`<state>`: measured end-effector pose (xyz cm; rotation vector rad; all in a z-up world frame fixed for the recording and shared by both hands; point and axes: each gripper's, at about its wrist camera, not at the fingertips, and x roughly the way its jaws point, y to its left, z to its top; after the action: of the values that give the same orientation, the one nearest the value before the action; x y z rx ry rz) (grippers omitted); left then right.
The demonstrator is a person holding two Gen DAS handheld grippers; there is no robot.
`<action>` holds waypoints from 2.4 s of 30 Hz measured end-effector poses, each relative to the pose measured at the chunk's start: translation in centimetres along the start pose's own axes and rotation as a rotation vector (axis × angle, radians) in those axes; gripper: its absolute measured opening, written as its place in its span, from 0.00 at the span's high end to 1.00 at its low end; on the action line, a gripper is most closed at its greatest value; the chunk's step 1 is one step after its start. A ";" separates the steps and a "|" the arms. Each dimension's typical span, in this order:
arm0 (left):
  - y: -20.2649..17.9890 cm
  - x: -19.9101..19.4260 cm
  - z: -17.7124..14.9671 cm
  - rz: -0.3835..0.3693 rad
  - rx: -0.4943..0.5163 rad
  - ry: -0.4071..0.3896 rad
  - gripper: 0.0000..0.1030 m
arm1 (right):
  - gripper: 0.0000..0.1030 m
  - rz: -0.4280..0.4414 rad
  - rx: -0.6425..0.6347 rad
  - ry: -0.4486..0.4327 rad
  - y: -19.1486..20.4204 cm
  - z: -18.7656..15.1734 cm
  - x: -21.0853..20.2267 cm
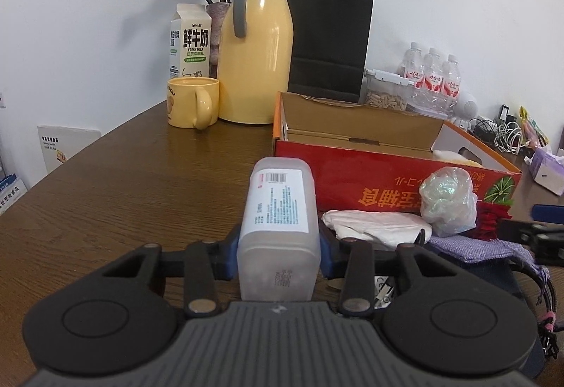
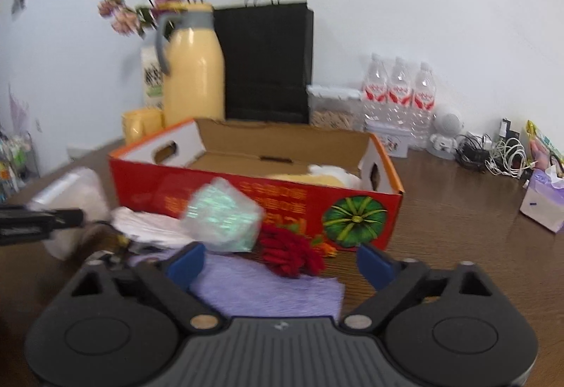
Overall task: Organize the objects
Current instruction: 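Grasp the red rose with the right gripper while the left holds the container, then carry the container and rose into the cardboard box and open both grippers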
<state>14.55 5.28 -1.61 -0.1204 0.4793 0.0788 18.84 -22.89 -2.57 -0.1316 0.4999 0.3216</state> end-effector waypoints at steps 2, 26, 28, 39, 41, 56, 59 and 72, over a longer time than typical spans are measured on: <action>0.1 0.1 0.0 -0.005 -0.003 0.002 0.60 | 0.28 0.032 -0.012 0.031 -0.7 0.4 1.3; 0.0 -0.1 0.1 -0.010 -0.009 -0.010 0.60 | 0.69 0.047 -0.014 -0.048 -0.7 -0.1 0.2; 0.0 -0.5 0.2 -0.005 -0.014 -0.031 0.60 | 0.69 0.046 -0.005 -0.066 -0.8 -0.1 -0.4; -0.9 -2.4 3.7 -0.039 -0.026 -0.139 0.60 | 0.69 0.060 -0.024 -0.149 -0.8 2.3 -1.6; -1.4 -2.3 4.8 -0.042 -0.014 -0.162 0.60 | 0.69 0.064 -0.031 -0.168 -0.7 3.1 -1.5; -5.9 4.5 12.1 -0.056 0.015 -0.176 0.60 | 0.69 0.096 -0.053 -0.215 1.6 10.0 4.3; -6.5 7.1 12.8 -0.054 -0.007 -0.154 0.60 | 0.69 0.076 -0.046 -0.189 1.8 10.8 6.8; -7.0 11.6 10.3 -0.006 0.031 -0.034 0.59 | 0.68 0.050 -0.019 -0.069 1.1 8.6 11.6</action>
<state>30.22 0.25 2.76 -0.0896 0.4461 0.0672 32.00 -16.99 -0.82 -0.1256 0.4321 0.3790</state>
